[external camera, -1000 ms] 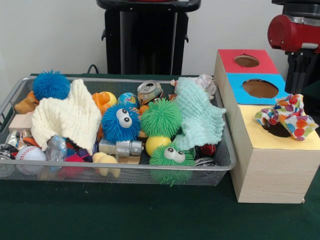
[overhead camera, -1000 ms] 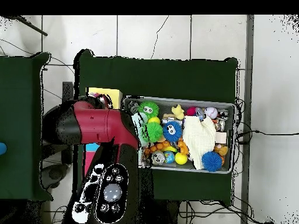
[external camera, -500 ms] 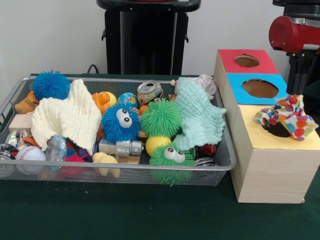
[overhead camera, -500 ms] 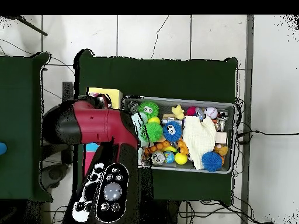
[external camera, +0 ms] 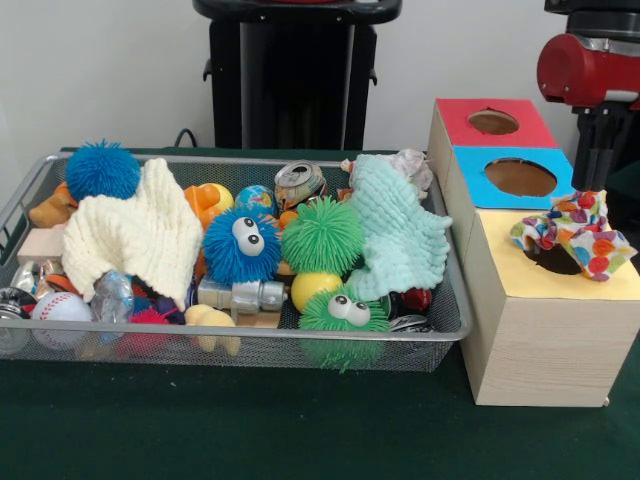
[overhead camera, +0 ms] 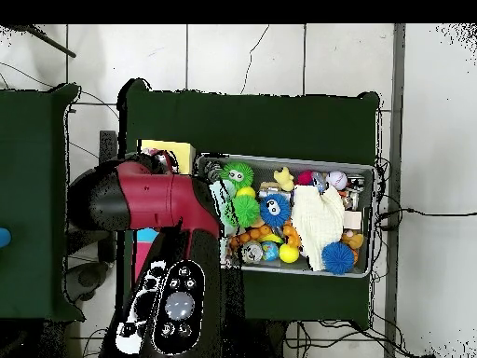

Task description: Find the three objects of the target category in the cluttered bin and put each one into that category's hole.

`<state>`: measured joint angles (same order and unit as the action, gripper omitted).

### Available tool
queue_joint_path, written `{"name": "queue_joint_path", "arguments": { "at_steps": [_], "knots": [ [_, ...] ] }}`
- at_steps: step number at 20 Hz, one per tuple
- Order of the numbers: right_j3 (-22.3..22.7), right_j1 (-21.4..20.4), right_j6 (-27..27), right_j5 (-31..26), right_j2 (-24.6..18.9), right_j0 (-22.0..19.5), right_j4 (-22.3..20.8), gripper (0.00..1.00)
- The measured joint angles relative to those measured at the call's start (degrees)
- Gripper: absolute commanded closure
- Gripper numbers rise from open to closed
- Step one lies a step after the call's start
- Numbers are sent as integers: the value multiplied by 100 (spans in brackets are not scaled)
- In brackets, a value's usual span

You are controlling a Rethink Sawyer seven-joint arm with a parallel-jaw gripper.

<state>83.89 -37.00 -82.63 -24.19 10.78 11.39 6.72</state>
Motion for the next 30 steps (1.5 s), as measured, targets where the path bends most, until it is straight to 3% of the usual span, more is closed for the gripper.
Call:
{"name": "queue_joint_path", "arguments": {
  "at_steps": [30],
  "knots": [
    [3,212,0,211,0,0,-33,100]
  ]
}}
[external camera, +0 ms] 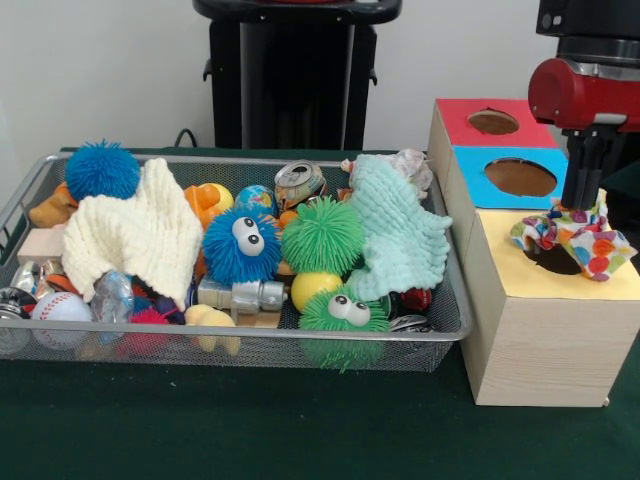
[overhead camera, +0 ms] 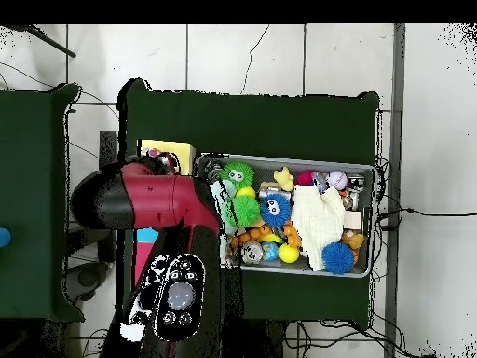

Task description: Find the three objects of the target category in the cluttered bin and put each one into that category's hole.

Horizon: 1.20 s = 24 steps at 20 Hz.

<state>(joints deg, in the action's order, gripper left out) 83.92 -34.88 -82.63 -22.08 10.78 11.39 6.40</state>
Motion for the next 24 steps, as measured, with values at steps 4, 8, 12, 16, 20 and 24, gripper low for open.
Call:
{"name": "queue_joint_path", "arguments": {
  "at_steps": [4,8,12,16,20,24],
  "knots": [
    [2,60,0,64,-1,-1,-7,100],
    [2,83,0,70,0,0,-8,100],
    [2,99,0,70,0,0,-8,100],
    [2,154,0,70,0,0,-8,100],
    [2,209,0,70,-1,0,-8,100],
    [2,231,0,70,0,0,-7,100]
  ]
}}
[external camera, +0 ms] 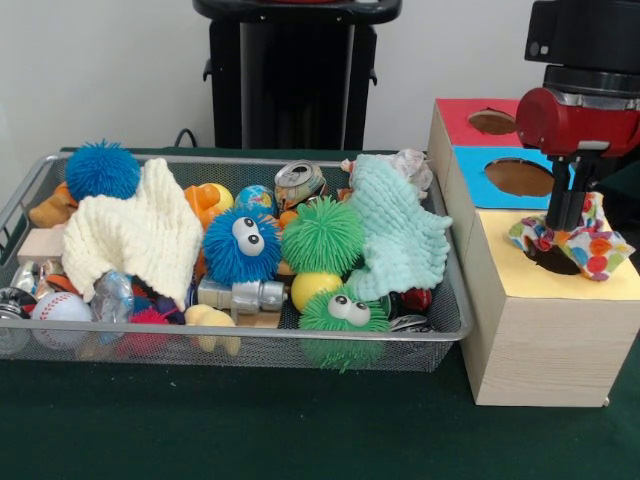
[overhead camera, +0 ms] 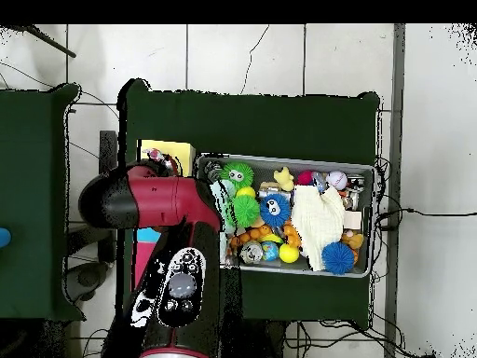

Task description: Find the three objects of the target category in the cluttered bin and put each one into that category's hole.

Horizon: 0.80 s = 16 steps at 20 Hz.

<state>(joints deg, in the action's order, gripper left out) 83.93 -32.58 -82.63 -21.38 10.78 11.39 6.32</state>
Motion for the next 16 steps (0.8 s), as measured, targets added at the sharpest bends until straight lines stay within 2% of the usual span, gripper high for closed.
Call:
{"name": "queue_joint_path", "arguments": {
  "at_steps": [16],
  "knots": [
    [22,26,0,0,0,0,67,100]
  ]
}}
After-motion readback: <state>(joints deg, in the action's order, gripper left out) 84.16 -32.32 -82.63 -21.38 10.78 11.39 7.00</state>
